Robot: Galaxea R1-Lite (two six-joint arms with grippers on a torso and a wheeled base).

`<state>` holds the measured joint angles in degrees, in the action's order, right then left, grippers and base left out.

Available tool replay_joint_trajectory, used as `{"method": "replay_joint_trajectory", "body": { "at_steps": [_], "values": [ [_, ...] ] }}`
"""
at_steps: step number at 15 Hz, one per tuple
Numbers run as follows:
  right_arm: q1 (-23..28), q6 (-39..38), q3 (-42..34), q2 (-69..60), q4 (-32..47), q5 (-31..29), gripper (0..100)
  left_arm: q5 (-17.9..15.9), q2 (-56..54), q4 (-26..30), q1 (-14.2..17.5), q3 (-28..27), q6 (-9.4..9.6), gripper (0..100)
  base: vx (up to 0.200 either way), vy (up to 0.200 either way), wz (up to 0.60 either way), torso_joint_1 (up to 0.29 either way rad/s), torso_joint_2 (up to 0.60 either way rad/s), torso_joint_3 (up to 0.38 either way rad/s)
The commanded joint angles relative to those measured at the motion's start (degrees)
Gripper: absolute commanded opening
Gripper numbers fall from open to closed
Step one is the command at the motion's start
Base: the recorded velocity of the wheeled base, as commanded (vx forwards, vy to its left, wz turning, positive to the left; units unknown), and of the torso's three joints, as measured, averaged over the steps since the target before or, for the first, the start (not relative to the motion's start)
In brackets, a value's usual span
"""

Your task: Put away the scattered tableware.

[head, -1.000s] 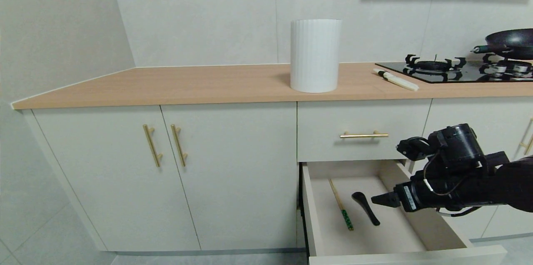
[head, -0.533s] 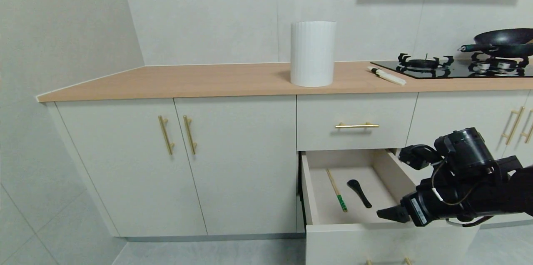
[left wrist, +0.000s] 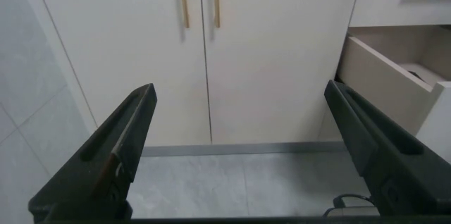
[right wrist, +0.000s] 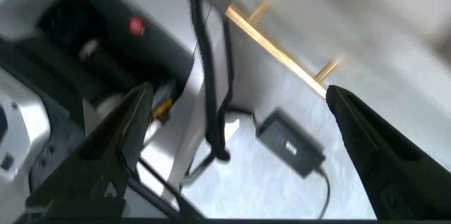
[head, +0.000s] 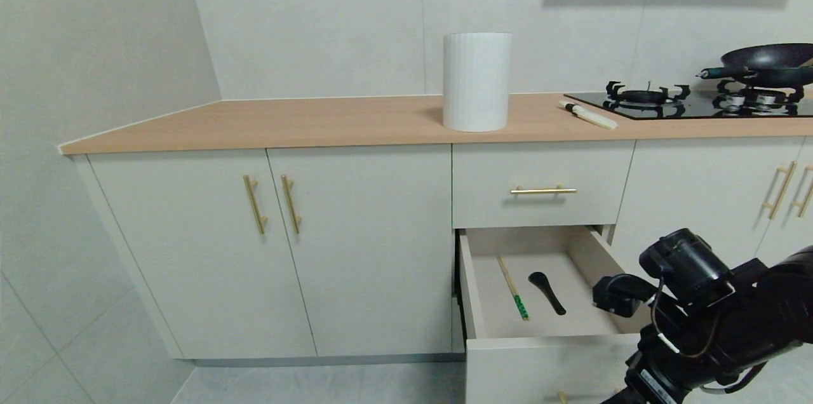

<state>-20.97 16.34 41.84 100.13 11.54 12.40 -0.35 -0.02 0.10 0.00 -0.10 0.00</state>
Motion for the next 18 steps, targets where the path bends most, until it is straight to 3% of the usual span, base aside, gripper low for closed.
{"method": "replay_joint_trajectory", "body": {
  "at_steps": [1, 2, 4, 8, 12, 18],
  "values": [
    [-0.9, -1.7, 2.8, 7.5, 0.1, -3.1, 100, 0.0, 0.0, 0.0, 0.0, 0.0, 0.00, 100, 0.000, 0.000, 0.00, 0.000, 0.00, 0.000],
    [-0.9, -1.7, 2.8, 7.5, 0.1, -3.1, 100, 0.0, 0.0, 0.0, 0.0, 0.0, 0.00, 100, 0.000, 0.000, 0.00, 0.000, 0.00, 0.000],
    [-0.8, -8.9, 5.9, 9.7, 0.1, -4.6, 100, 0.0, 0.0, 0.0, 0.0, 0.0, 0.00, 100, 0.000, 0.000, 0.00, 0.000, 0.00, 0.000],
    [0.0, -14.5, 9.5, 13.2, 0.0, -9.1, 100, 0.0, 0.0, 0.0, 0.0, 0.0, 0.00, 100, 0.000, 0.000, 0.00, 0.000, 0.00, 0.000],
    [1.9, -18.4, 12.9, 16.1, -0.7, -9.8, 100, 0.0, 0.0, 0.0, 0.0, 0.0, 0.00, 100, 0.000, 0.000, 0.00, 0.000, 0.00, 0.000],
    [3.9, -27.3, 12.8, 24.2, -22.0, -14.2, 100, 0.0, 0.0, 0.0, 0.0, 0.0, -0.09, 100, 0.000, 0.000, 0.00, 0.000, 0.00, 0.000]
  ]
}}
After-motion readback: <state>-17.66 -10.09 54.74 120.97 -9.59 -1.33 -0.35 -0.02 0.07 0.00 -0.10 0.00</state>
